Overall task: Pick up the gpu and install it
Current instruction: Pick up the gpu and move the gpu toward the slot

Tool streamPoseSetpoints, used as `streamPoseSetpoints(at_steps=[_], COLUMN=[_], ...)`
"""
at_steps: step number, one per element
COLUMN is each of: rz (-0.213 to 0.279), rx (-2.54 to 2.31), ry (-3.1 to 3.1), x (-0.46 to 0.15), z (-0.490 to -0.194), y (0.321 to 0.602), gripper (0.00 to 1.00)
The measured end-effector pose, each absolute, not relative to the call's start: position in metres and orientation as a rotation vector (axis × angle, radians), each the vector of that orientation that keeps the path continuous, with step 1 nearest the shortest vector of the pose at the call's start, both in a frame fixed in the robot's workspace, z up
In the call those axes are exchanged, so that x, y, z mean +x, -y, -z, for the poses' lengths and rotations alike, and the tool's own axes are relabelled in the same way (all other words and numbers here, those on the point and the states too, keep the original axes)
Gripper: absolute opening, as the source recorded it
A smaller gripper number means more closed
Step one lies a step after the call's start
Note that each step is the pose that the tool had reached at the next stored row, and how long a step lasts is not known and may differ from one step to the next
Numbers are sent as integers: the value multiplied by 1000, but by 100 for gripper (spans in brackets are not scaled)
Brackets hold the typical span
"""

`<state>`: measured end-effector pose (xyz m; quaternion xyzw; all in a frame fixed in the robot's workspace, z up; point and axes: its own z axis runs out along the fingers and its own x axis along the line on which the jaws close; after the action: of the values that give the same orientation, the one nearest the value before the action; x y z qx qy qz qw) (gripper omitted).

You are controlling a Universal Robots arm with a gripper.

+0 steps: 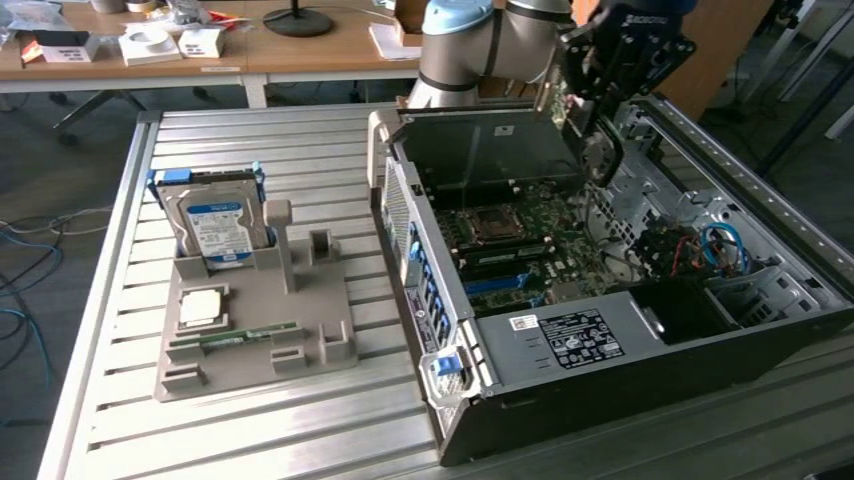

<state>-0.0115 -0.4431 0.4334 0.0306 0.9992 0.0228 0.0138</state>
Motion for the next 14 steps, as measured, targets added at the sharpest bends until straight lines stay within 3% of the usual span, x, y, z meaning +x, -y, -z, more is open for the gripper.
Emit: streamPoseSetpoints(at_steps=[14], rz=[-71], rx=[95], ry=[-3112], x=[9], z=[-433], y=[443], gripper=[26])
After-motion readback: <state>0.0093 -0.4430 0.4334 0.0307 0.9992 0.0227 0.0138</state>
